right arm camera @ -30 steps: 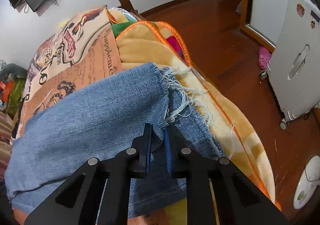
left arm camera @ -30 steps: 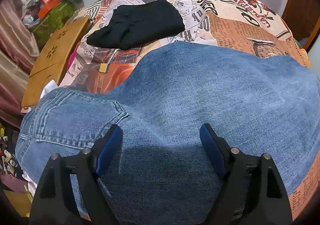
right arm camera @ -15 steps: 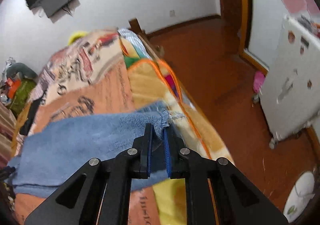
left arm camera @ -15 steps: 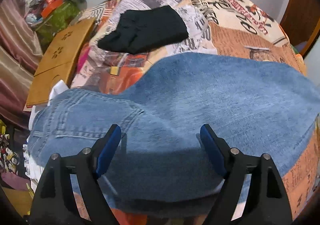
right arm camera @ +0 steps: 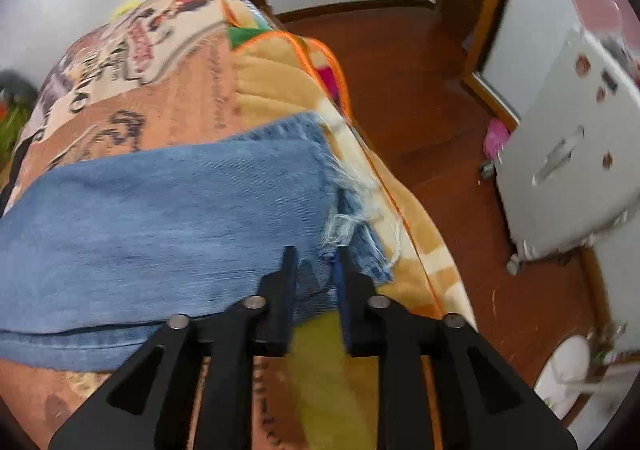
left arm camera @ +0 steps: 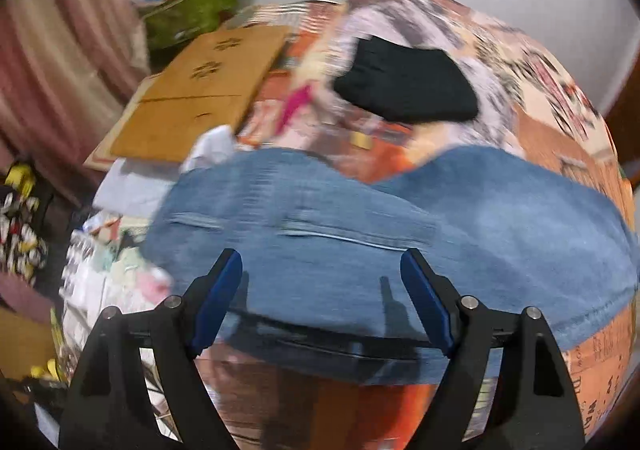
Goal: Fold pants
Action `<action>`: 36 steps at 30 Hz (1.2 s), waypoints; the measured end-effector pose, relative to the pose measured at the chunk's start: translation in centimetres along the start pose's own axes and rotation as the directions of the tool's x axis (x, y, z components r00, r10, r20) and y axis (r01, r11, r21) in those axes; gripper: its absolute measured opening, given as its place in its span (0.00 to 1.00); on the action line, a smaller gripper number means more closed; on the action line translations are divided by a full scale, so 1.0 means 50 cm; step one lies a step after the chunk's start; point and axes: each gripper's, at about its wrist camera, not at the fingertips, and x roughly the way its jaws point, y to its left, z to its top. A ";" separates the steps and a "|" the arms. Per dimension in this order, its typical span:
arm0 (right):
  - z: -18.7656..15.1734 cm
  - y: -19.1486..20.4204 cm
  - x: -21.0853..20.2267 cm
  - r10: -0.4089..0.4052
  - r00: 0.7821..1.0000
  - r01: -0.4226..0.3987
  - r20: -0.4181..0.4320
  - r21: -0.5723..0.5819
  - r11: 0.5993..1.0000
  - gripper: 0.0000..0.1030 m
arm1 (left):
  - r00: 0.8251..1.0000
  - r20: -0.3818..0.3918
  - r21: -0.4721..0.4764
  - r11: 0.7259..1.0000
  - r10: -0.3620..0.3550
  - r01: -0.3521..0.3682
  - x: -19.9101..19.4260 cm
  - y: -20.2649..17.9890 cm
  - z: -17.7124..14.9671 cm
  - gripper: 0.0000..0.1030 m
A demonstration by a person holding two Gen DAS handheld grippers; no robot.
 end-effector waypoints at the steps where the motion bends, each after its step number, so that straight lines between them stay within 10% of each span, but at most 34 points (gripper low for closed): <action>1: 0.007 0.009 -0.019 0.010 1.000 -0.010 0.023 -0.007 1.000 0.26 | 1.000 0.005 -0.034 0.999 -0.001 0.002 -0.003 0.027 0.001 0.79; 12: 0.050 0.276 -0.154 0.204 0.964 -0.157 0.168 -0.255 0.954 0.45 | 0.989 -0.038 -0.321 0.939 -0.141 0.121 0.054 0.234 -0.026 0.79; 23: -0.030 0.612 -0.122 0.405 0.914 -0.362 -0.030 -0.511 0.779 0.45 | 0.895 -0.057 -0.428 0.820 -0.443 0.379 0.165 0.216 -0.060 0.78; 27: -0.090 0.704 -0.096 0.445 0.883 -0.451 -0.151 -0.541 0.710 0.45 | 0.909 -0.046 -0.432 0.828 -0.415 0.357 0.182 0.225 -0.043 0.57; 32: -0.154 0.767 -0.052 0.394 0.878 -0.475 -0.270 -0.588 0.655 0.47 | 0.963 0.005 -0.262 0.929 -0.268 0.260 0.127 0.202 -0.010 0.21; 36: -0.157 0.776 -0.066 0.421 0.856 -0.514 -0.299 -0.572 0.639 0.48 | 0.973 0.132 -0.138 0.969 -0.189 0.207 0.041 0.185 0.005 0.20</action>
